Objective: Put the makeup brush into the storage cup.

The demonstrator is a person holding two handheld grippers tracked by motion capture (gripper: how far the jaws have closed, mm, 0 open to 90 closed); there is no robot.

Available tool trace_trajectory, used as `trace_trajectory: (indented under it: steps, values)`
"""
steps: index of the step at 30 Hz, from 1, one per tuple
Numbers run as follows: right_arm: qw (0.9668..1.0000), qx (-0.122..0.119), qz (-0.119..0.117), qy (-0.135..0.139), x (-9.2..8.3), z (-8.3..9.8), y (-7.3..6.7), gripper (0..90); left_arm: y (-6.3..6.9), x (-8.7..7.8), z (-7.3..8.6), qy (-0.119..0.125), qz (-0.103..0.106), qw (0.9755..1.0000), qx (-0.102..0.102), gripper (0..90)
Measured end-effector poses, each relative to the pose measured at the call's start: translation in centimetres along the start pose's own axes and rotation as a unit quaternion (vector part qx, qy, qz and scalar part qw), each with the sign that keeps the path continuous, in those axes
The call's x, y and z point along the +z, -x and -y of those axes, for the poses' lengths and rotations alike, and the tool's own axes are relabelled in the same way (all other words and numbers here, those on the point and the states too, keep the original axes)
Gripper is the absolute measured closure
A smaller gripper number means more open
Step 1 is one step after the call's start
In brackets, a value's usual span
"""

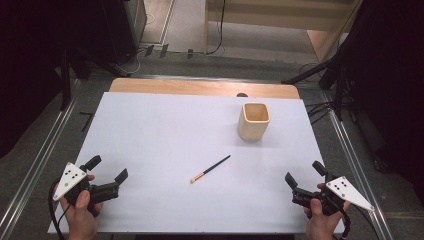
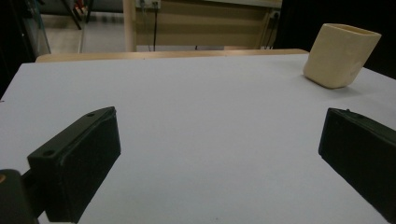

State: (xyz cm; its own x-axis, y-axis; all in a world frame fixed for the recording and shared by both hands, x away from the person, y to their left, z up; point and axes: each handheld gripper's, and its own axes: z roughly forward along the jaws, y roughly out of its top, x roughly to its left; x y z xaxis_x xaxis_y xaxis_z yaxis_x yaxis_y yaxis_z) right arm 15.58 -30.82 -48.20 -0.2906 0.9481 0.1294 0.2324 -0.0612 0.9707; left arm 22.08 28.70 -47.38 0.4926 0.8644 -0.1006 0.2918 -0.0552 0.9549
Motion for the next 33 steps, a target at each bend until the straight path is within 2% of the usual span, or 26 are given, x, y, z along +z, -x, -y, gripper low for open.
trace_trajectory:
  steps: [11, 17, 23, 33]
  values:
    - [0.9999, -0.006, -0.006, -0.006, 0.7, -0.4, -0.8, 0.0, 0.1, 0.1, 0.1, -0.001, 0.003, 1.0000, -0.001, 0.0]
    - [0.9998, -0.001, -0.017, -0.008, 1.6, -1.1, -1.7, 0.0, 0.3, 0.3, 0.1, -0.008, 0.004, 0.9999, 0.009, 0.0]
    - [0.9996, 0.001, -0.024, -0.012, 2.0, -1.6, -1.9, 0.0, 0.4, 0.3, 0.1, -0.010, 0.004, 0.9998, 0.015, 0.0]
    - [0.9990, -0.006, -0.042, -0.016, 4.2, -2.7, -3.1, 0.0, 0.6, 0.4, 0.2, -0.013, 0.007, 0.9998, 0.016, 0.0]
